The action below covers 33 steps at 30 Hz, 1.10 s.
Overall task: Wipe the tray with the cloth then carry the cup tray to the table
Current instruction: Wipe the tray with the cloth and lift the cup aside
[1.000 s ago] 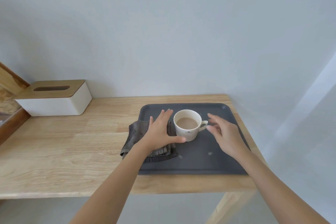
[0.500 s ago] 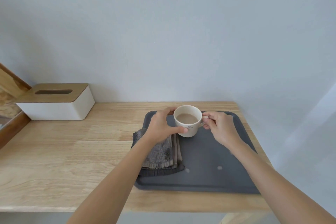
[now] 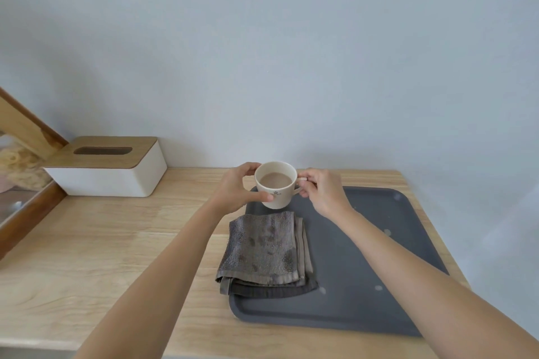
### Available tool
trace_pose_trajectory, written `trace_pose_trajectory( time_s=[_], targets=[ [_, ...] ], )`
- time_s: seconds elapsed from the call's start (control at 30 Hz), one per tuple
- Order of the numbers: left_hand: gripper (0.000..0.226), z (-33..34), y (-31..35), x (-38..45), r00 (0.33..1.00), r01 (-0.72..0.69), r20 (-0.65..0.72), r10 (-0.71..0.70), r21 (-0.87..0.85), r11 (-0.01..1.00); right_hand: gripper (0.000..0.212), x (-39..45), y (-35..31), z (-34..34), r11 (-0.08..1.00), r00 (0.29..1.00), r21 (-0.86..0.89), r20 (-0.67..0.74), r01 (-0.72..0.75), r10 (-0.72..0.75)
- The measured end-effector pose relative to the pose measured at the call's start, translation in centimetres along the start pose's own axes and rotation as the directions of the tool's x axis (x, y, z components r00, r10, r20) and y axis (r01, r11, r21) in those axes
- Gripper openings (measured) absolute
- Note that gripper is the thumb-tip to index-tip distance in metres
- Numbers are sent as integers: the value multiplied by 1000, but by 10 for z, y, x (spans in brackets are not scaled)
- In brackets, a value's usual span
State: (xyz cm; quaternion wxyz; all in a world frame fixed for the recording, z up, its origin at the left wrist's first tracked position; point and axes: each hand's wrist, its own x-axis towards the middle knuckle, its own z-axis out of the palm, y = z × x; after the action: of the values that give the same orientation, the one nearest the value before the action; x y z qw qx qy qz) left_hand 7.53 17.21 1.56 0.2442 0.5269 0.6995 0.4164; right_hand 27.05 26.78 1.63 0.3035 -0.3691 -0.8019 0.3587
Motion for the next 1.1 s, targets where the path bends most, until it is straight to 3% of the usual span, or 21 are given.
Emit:
trace_pose_trajectory(
  time_s=[0.37, 0.43, 0.53, 0.6, 0.67, 0.77, 0.87, 1.0, 1.1],
  targets=[
    [74, 4, -19, -16, 1000, 29, -1, -29, 3, 1000, 19, -10, 3, 13, 1000, 999, -2, 28, -20, 20],
    [73, 5, -18, -24, 999, 49, 11, -50, 53, 997, 24, -16, 4, 12, 992, 996, -111, 59, -64, 70],
    [90, 3, -29, -40, 987, 121, 57, -147, 324, 938, 50, -39, 12, 12, 904, 972, -405, 120, -136, 200],
    [86, 1, -39, -51, 978, 136, 80, -190, 447, 884, 59, -56, 17, 16, 846, 967, -521, 142, -109, 212],
    [58, 2, -43, -60, 984, 141, 37, -176, 445, 885, 54, -68, 19, 21, 867, 976, -488, 120, -100, 180],
    [23, 6, -40, -70, 994, 104, -67, -83, 457, 883, 30, -76, 14, 26, 924, 990, -366, 43, -111, 136],
    [15, 10, -27, -81, 988, 69, -154, 6, 482, 874, 20, -83, 2, 24, 967, 993, -236, 47, -94, 108],
    [14, 11, 1, -101, 972, -22, -214, 97, 328, 945, 20, -100, -16, 4, 997, 996, -1, 23, -81, 81],
    [12, 14, 31, -110, 967, -74, -221, 128, 239, 968, 18, -111, -21, -18, 997, 994, 35, -72, -75, 77]
  ],
)
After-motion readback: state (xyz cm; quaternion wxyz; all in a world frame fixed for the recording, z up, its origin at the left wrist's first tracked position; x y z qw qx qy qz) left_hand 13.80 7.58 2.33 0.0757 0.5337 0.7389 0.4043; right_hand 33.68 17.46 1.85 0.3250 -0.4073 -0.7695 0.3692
